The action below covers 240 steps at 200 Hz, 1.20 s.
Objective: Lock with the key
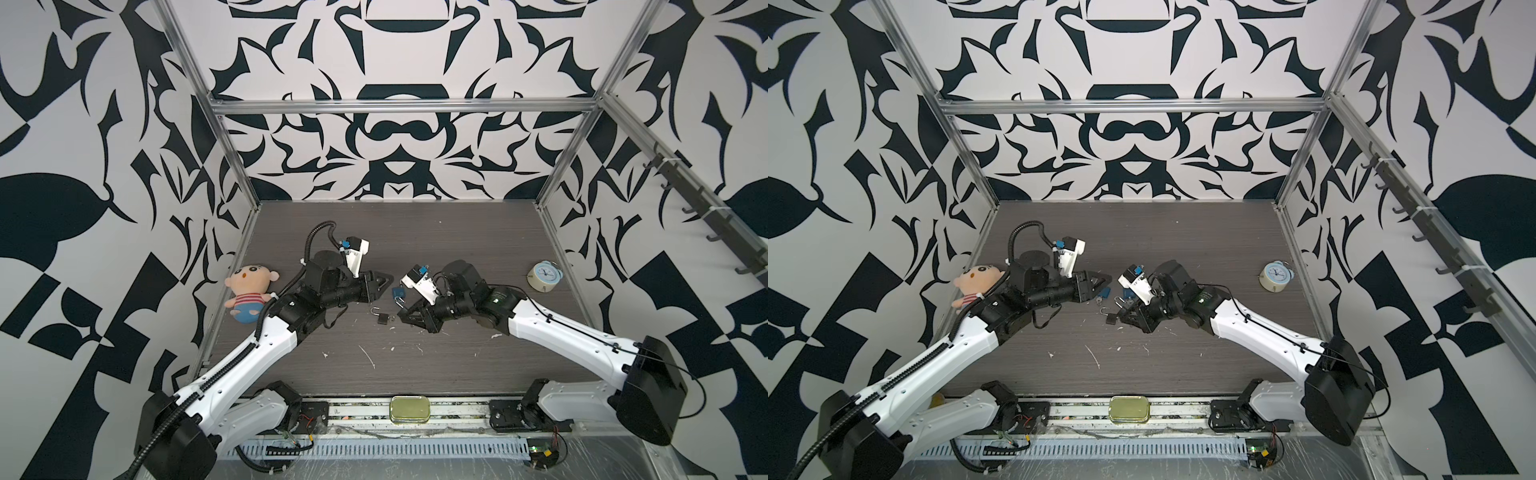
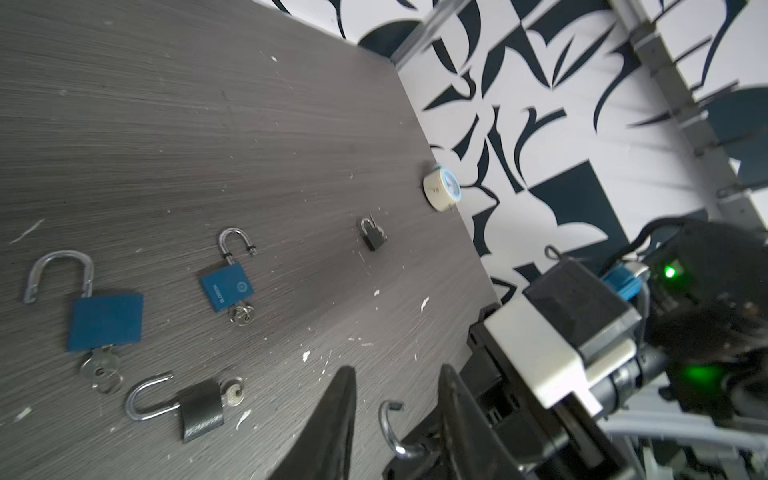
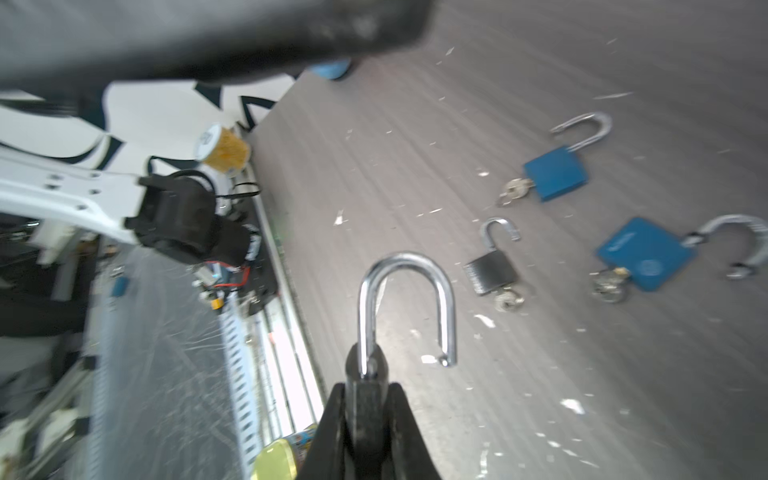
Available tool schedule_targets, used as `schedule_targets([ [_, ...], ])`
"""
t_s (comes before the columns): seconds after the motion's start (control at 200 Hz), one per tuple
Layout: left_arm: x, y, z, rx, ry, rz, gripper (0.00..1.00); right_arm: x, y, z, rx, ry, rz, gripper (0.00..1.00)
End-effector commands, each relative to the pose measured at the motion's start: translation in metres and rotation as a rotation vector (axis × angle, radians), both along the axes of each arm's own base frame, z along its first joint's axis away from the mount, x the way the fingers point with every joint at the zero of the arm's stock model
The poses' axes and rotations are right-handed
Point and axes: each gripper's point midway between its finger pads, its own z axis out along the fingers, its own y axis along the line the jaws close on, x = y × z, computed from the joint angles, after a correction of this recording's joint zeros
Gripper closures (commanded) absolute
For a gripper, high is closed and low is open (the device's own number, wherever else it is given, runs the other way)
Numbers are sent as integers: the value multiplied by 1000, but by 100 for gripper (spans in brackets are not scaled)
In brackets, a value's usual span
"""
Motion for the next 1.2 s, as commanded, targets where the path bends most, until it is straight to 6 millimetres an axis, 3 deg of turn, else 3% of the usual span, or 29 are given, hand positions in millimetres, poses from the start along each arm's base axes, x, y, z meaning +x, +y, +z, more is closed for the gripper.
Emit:
schedule_targets([
  [0.0, -14, -23, 9, -66, -37, -174, 69, -17, 9, 35, 107, 38, 91, 100],
  [0.145, -21, -38, 2, -71, -18, -255, 70, -19, 9, 41, 122, 46, 101, 100],
  [0.32, -23, -42, -6, -67, 2, -282, 72, -18, 8, 48, 144, 49, 98, 100],
  [0.93, -41, -27, -7, -82, -10, -272, 72, -4, 0, 61, 189, 58, 70, 100],
  [1.195, -43, -18, -2, -72, -38, -248, 62, -3, 3, 65, 207, 75, 83, 100],
])
